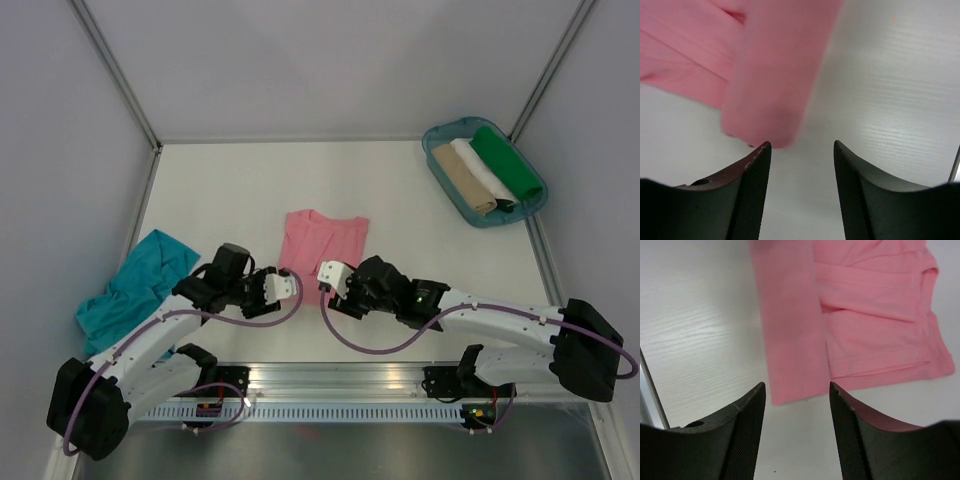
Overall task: Roll the t-shirts
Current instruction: Roll the tshirt
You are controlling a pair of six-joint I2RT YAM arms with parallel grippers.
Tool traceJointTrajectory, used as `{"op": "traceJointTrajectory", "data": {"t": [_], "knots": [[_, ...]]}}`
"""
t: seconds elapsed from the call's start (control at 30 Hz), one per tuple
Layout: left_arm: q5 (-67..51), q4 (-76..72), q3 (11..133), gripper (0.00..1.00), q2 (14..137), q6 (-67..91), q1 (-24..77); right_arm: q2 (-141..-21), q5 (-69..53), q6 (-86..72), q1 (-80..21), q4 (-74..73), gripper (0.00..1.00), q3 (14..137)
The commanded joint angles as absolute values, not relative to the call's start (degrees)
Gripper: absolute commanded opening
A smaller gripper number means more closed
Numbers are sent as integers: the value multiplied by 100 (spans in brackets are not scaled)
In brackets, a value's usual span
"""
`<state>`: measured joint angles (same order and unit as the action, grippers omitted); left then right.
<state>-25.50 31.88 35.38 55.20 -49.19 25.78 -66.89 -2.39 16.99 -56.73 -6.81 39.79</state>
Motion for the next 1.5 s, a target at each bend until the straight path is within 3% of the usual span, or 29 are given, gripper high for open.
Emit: {"op": "traceJointTrajectory", "data": {"t": [0.0,0.23,0.7,0.77,0.8,0.9,1.1,1.2,1.37,1.47], "knots": [[-2145,2163,2788,59,5274,-5405,2847,-7162,668,2232,-6125,-370,60,3832],[-1696,1495,2303,60,5475,-5519,3129,-7989,932,2531,-6741,-53,61,3700],[-1529,976,2109,59,5757,-5827,3182,-8876,1960,2197,-6776,176,60,3762],[-1529,932,2118,59,5774,-5810,3182,-9070,1942,2197,-6768,132,48,3797],[-1529,932,2136,59,5818,-5757,3182,-9114,1942,2189,-6768,80,34,3840],[-1538,844,2171,59,5932,-5722,3182,-9158,1951,2154,-6750,26,19,3885],[-1337,194,2092,57,6546,-5818,3182,-8912,1547,2066,-6487,44,15,3806],[-1230,132,2083,51,6679,-5897,3182,-8720,1319,2083,-6381,44,14,3771],[-1318,141,2092,25,6759,-5907,3182,-8578,1047,2065,-6171,70,12,3753],[-1467,306,2249,6,6873,-5871,3182,-8464,740,2066,-6065,35,6,3797]]}}
